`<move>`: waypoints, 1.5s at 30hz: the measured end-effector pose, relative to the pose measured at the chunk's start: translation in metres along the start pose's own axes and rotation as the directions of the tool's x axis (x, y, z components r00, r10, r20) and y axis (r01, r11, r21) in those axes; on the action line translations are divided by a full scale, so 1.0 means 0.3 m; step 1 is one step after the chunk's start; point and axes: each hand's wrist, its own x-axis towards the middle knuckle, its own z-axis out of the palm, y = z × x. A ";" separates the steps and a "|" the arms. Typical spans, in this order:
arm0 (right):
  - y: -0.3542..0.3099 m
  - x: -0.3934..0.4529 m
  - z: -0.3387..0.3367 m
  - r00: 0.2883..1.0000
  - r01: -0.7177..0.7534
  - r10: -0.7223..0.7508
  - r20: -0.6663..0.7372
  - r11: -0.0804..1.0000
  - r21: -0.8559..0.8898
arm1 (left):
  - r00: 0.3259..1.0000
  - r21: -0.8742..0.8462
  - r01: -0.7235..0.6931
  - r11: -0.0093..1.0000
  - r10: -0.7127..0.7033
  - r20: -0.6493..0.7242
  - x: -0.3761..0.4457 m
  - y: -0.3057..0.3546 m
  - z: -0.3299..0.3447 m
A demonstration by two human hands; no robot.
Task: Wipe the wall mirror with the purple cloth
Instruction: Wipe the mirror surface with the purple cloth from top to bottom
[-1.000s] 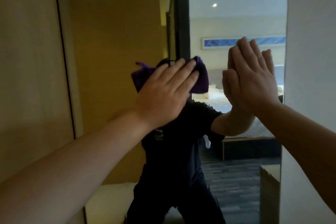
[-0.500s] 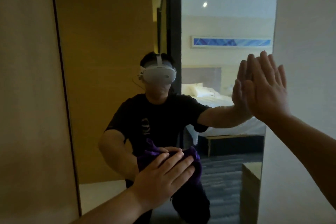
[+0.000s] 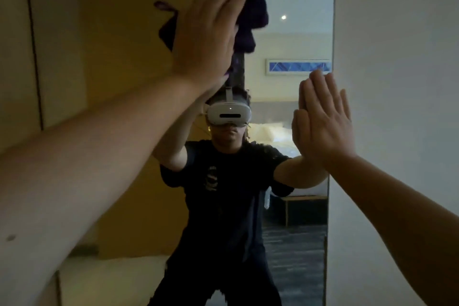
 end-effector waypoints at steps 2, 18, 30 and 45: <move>0.005 -0.001 0.004 1.000 0.017 -0.017 -0.019 1.000 0.009 | 0.992 0.003 0.007 1.000 -0.007 0.127 0.164 0.006 0.029; 0.156 0.032 0.000 0.969 0.117 -0.111 -0.220 0.993 0.015 | 0.880 -0.021 -0.335 0.942 0.321 0.349 -0.468 0.196 -0.018; 0.335 -0.017 -0.017 0.989 -0.142 0.146 0.040 0.986 -0.092 | 0.864 -0.135 -0.298 0.945 0.328 0.382 -0.751 0.288 -0.085; 0.343 -0.015 -0.015 0.984 -0.139 0.152 0.091 0.981 -0.135 | 0.993 -0.201 0.066 0.977 -0.044 0.109 0.202 0.168 0.282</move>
